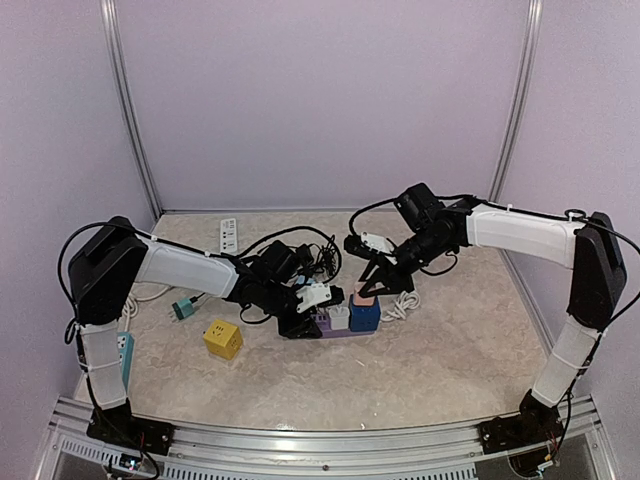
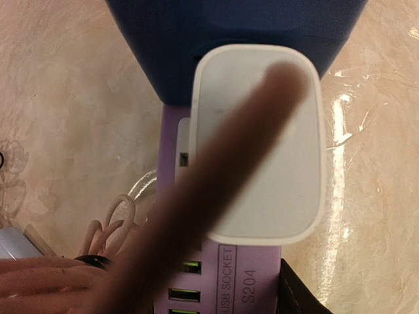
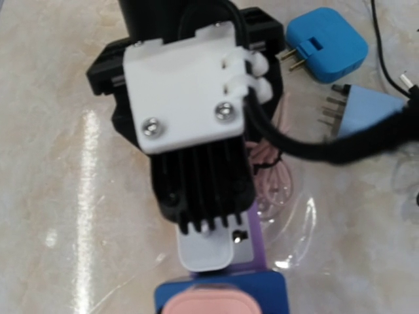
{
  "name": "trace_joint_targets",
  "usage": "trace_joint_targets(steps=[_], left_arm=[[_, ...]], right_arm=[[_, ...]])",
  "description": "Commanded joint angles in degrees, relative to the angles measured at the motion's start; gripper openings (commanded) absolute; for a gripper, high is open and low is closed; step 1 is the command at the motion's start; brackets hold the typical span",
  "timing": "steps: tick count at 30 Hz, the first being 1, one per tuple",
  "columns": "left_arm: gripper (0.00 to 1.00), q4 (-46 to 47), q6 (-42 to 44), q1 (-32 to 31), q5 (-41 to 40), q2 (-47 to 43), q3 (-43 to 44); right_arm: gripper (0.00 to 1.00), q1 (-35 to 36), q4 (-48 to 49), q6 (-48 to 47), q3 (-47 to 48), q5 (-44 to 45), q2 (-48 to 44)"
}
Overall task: Insert the plug
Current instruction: Insert the plug into the socket.
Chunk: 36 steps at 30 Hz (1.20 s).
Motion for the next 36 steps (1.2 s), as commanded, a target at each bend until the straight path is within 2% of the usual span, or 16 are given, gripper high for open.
trace_joint_targets(steps=[1,12,22,30,36], left_arm=[[0.28,-6.52,1.96,-0.79,1.00,3.05,-0.82],[0.27,-7.25,2.26,-0.78,0.14,3.07,-0.35],[0.27,-7.32,2.25,-0.88,-0.66,2.90,-0.51],[0.26,-7.04,2.47,-0.79,-1.02,2.98,-0.53],[0.26,-6.79,2.53,-0.79,-0.91,3.12,-0.62]], right_arm=[[0.00,-0.04,-0.91,-2.13,-0.96,3.21,-0.20],[0.00,-0.04,-5.61,-4.42,0.15,2.47,-2.15],[0.00,-0.04,-5.41,-5.42,-0.40,3.32,-0.23],[0.00,0.23,-5.44,-8.78,-3.65,6.97,2.62],[0.00,2.55,-7.30,-10.01,-4.15,14.57,6.37]])
